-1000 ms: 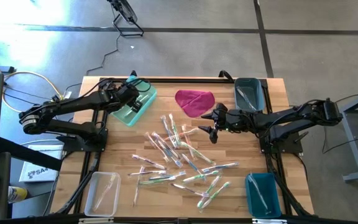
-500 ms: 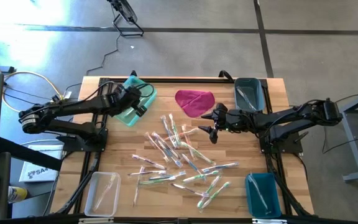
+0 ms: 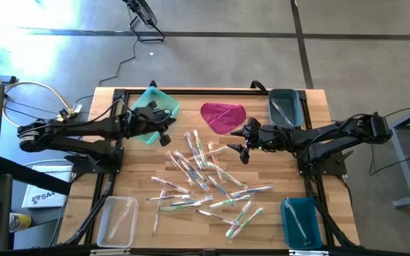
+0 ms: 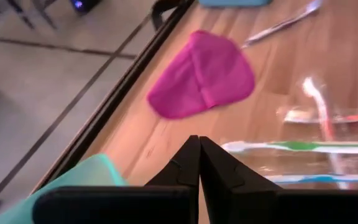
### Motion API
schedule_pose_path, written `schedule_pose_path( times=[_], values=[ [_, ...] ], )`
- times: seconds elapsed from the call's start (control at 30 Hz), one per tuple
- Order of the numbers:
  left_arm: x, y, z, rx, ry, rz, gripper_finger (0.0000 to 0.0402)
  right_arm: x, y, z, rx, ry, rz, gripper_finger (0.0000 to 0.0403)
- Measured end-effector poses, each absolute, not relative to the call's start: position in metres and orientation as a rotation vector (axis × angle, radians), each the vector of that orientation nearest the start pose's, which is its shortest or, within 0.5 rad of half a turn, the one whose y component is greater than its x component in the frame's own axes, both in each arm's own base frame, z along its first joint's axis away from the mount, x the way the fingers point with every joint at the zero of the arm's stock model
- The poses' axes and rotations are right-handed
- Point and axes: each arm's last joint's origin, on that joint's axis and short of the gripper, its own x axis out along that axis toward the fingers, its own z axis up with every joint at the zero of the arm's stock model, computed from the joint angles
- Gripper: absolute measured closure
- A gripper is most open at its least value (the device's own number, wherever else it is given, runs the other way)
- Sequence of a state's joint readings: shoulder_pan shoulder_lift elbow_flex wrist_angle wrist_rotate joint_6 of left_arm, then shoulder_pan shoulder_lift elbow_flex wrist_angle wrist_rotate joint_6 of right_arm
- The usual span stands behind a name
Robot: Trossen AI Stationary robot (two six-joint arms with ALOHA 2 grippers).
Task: Pick & Place Toothbrushes
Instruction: Put the orange toothbrush to the transparent bin
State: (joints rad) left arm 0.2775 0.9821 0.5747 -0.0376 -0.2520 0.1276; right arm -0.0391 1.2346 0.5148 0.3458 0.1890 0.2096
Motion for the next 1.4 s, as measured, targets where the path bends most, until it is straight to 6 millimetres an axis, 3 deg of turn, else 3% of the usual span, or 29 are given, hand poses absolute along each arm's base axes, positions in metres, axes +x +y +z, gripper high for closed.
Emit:
schedule_pose_path(
  times=[0.3, 0.53, 0.8, 1.07, 1.4],
  values=[
    [0.200, 0.058, 0.230, 0.151, 0.327, 0.358, 0.0400, 0.246, -0.016, 0.201, 0.174, 0.346, -0.285, 0.0153],
    [0.195, 0.054, 0.221, 0.164, 0.316, 0.260, 0.0401, 0.246, -0.016, 0.201, 0.174, 0.346, -0.285, 0.0153],
    [0.193, 0.050, 0.229, 0.184, 0.235, 0.144, 0.0401, 0.246, -0.016, 0.201, 0.174, 0.346, -0.285, 0.0153],
    [0.190, 0.047, 0.233, 0.134, 0.207, 0.147, 0.0401, 0.246, -0.016, 0.201, 0.178, 0.345, -0.286, 0.0153],
    [0.174, 0.017, 0.202, 0.153, 0.177, 0.169, 0.0401, 0.246, -0.016, 0.201, 0.201, 0.341, -0.291, 0.0153]
  ],
)
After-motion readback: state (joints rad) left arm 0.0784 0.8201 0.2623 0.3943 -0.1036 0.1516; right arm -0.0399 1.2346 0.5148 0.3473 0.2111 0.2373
